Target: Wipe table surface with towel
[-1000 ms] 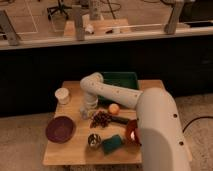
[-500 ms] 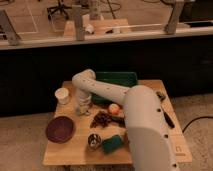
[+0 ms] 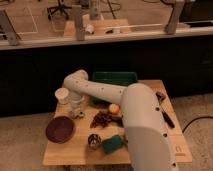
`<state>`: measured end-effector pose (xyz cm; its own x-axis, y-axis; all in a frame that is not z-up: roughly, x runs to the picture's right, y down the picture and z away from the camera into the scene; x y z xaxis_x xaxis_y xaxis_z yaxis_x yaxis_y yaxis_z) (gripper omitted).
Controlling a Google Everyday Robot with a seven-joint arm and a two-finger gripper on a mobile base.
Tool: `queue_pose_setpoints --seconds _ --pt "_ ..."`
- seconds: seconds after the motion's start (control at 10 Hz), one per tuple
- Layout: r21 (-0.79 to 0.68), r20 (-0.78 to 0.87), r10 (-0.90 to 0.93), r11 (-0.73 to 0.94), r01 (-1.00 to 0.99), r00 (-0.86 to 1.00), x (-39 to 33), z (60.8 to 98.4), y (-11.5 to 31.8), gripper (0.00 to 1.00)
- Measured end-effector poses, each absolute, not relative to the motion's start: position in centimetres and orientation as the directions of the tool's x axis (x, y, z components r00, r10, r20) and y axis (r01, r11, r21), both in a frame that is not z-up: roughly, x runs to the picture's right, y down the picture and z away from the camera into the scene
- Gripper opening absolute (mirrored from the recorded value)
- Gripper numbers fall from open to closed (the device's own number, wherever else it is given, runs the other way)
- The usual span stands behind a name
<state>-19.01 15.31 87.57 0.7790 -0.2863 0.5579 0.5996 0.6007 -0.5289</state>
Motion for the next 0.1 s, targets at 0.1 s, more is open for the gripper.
queue_pose_setpoints --seconds 0.1 --pt "-0.523 0.57 -0.293 0.592 0.613 0.768 -19.29 86.79 16.15 0.0"
